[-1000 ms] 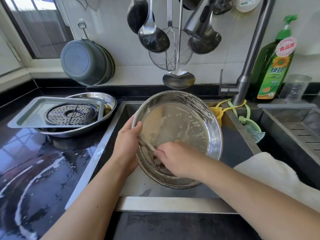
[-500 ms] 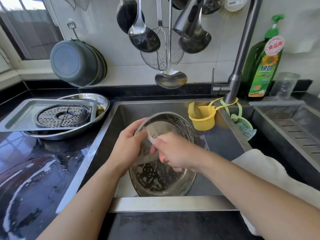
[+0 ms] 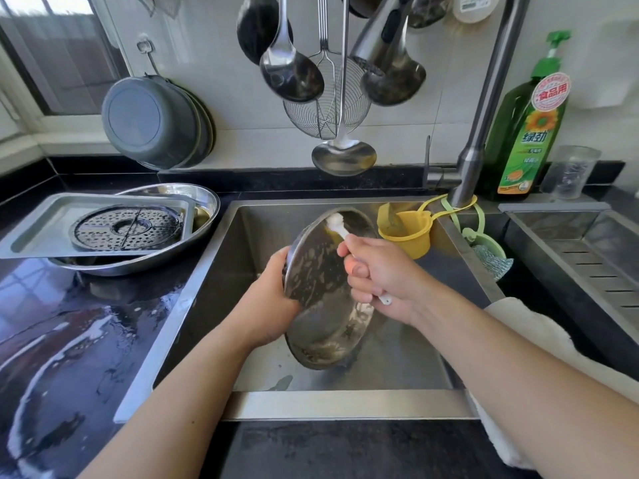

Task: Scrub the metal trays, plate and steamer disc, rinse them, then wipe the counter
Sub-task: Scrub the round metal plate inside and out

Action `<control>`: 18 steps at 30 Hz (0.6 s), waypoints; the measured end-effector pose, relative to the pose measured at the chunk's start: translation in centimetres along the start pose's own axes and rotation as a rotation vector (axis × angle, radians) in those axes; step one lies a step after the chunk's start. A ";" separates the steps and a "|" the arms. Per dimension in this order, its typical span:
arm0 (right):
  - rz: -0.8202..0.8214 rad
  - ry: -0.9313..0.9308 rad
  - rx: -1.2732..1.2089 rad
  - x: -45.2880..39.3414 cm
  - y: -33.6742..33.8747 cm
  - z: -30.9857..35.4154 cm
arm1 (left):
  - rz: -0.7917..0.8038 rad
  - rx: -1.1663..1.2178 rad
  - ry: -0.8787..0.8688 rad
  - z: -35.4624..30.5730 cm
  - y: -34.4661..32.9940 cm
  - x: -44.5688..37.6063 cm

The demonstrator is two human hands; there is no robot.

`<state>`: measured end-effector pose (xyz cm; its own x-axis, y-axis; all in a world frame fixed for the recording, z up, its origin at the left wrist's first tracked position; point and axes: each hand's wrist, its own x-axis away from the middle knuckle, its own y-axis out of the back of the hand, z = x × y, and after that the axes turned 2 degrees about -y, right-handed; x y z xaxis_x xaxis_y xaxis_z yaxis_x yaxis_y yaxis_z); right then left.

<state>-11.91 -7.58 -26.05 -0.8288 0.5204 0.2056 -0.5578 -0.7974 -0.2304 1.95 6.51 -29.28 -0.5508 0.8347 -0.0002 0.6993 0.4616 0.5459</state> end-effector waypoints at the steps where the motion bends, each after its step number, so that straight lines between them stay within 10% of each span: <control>1: -0.008 0.005 0.004 -0.1 0.1 0.0 | -0.073 -0.049 0.033 0.1 0.0 -0.2; 6: 0.013 -0.057 0.150 -0.3 0.3 -0.5 | -0.484 0.001 0.083 0.1 1.2 -0.2; 14: -0.194 0.062 1.118 -0.2 -0.6 -1.4 | -0.466 -0.185 0.025 -0.2 1.6 0.3; 18: -0.417 0.255 1.017 -0.9 0.1 -0.8 | -0.515 -0.474 -0.166 -0.7 1.2 0.6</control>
<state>-11.27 -7.84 -27.02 -0.6363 0.7583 -0.1417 -0.5942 -0.3647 0.7168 2.09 7.38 -28.00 -0.6545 0.5984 -0.4621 0.0756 0.6600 0.7475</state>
